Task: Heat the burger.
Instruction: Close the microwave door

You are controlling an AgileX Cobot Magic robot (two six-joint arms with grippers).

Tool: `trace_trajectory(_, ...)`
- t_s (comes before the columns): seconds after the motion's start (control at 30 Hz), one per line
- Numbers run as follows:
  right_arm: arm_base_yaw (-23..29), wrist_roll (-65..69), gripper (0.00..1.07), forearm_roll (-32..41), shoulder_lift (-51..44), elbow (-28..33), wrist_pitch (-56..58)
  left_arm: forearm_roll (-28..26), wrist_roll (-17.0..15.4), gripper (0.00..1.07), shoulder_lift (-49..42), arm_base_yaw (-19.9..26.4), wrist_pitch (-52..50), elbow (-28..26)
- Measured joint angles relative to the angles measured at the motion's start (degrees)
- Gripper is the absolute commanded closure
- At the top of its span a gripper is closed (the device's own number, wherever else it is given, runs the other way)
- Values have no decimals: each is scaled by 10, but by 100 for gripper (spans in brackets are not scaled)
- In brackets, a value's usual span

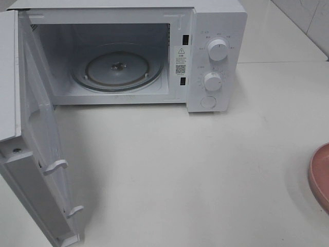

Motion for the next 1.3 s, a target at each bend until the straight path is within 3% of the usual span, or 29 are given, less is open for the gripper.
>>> trace_trajectory(0.3, -45, -15, 31, 1, -99, 9, 1, 0, 0, 9, 0, 0, 0, 0)
trace_trajectory(1.3, -45, -15, 31, 1, -103, 9, 0, 0, 0, 9, 0, 0, 0, 0)
